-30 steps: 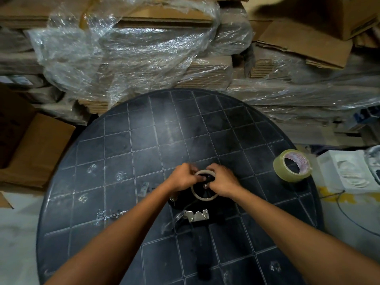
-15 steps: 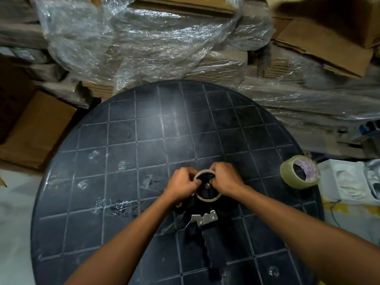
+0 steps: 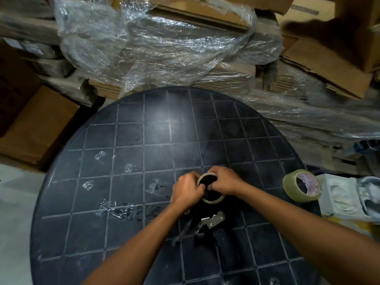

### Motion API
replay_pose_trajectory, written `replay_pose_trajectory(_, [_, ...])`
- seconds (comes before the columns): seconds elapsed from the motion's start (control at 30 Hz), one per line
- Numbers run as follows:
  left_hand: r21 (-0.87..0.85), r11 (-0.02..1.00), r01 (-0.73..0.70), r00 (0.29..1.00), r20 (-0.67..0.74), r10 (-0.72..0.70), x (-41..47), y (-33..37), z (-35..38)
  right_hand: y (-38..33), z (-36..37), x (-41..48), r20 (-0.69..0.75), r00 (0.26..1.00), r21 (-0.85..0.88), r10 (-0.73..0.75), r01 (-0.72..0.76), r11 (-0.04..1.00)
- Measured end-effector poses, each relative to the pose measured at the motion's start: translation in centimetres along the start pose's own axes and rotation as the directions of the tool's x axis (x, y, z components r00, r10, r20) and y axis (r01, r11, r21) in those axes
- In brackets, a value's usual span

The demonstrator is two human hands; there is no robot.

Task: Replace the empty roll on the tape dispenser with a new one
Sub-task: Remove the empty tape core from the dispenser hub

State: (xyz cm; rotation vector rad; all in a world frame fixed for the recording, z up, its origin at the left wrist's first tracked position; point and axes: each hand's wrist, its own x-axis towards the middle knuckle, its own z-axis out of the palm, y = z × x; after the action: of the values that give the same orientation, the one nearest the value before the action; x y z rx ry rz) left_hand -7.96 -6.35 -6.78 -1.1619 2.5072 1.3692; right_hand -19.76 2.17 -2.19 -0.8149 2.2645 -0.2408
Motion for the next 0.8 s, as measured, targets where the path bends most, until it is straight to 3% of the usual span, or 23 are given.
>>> replay_pose_trajectory(0.13, [-0.027, 0.993, 0.113, 0.992, -0.048, -0.114, -0.3, 0.4, 0.1, -0.8, 0.3, 0.5, 0.038, 0.998, 0.055, 0.056, -0.058, 0.997])
replay_pose_trajectory(0.23, [-0.058, 0.983, 0.174, 0.983, -0.055, -0.177, -0.4, 0.6, -0.1, -0.3, 0.8, 0.2, 0.026, 1.0, 0.061, 0.011, -0.013, 0.998])
replay_pose_trajectory(0.4, [-0.137, 0.965, 0.225, 0.972, -0.039, -0.232, -0.1, 0.4, -0.3, -0.5, 1.8, -0.7, 0.01, 0.991, -0.072, -0.137, 0.137, 0.988])
replay_pose_trajectory(0.47, [-0.298, 0.935, 0.194, 0.981, 0.048, -0.188, 0.1, -0.5, -0.5, -0.7, 1.6, -0.8, 0.061, 0.986, -0.116, -0.154, 0.16, 0.98])
replay_pose_trajectory(0.53, [-0.536, 0.833, 0.137, 0.983, 0.175, -0.048, 0.0, -1.8, -0.9, -0.6, 1.3, -0.5, 0.144, 0.981, -0.156, -0.133, 0.156, 0.975])
replay_pose_trajectory(0.6, [-0.67, 0.727, 0.147, 0.951, 0.298, 0.082, -0.2, -3.5, -1.6, -0.4, 1.0, -0.2, 0.155, 0.982, -0.147, -0.105, 0.128, 0.981])
replay_pose_trajectory(0.63, [-0.667, 0.73, 0.152, 0.926, 0.354, 0.131, -0.3, -4.3, -1.8, -0.2, 1.1, 0.0, 0.117, 0.988, -0.134, -0.098, 0.114, 0.984])
replay_pose_trajectory(0.7, [-0.547, 0.835, 0.06, 0.901, 0.39, 0.19, -0.7, -5.7, -1.6, 0.0, 1.5, -0.1, 0.022, 0.996, -0.133, -0.086, 0.088, 0.987])
replay_pose_trajectory(0.8, [-0.266, 0.953, -0.146, 0.931, 0.289, 0.223, -1.5, -6.3, -0.1, -0.1, 1.8, 0.0, -0.02, 0.997, -0.14, -0.072, 0.068, 0.988])
